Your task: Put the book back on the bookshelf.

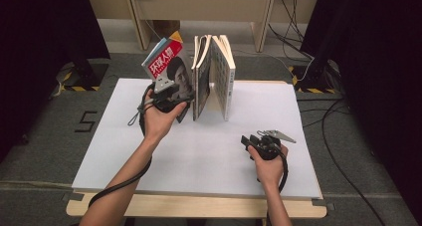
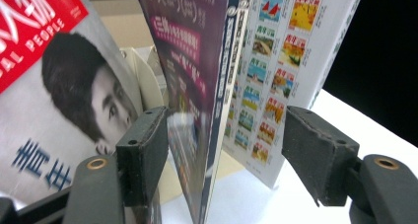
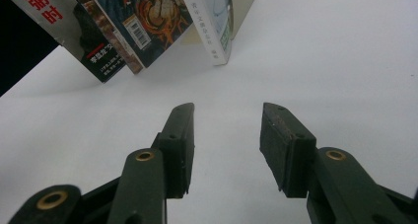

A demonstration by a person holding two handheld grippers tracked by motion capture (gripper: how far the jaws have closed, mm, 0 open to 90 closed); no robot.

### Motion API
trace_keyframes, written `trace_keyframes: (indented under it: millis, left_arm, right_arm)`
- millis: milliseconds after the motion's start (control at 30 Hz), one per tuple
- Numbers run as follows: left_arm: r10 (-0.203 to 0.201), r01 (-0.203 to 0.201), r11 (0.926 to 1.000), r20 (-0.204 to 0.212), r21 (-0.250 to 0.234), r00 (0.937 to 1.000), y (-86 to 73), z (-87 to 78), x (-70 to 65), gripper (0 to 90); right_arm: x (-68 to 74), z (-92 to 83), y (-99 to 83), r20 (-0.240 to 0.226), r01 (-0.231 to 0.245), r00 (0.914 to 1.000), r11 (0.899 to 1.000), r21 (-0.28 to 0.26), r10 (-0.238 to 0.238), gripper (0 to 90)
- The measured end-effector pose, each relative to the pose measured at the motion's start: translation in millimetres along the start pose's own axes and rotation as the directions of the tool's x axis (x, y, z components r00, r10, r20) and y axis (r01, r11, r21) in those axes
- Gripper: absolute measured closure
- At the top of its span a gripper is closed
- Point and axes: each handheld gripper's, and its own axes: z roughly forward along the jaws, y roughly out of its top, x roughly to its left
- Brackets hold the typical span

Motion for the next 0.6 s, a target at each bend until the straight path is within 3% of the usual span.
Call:
trace_keyframes:
  millis: [600]
  left_arm:
    - [0.03, -0.03, 0.9969, 0.012, 0.072, 0.9995, -38.6, -25.9, 12.1, 33.3]
  right_arm:
    - [1.1, 0.9, -0.7, -0.003, -0.006, 1.0, 1.0, 0.007, 0.006, 57.5]
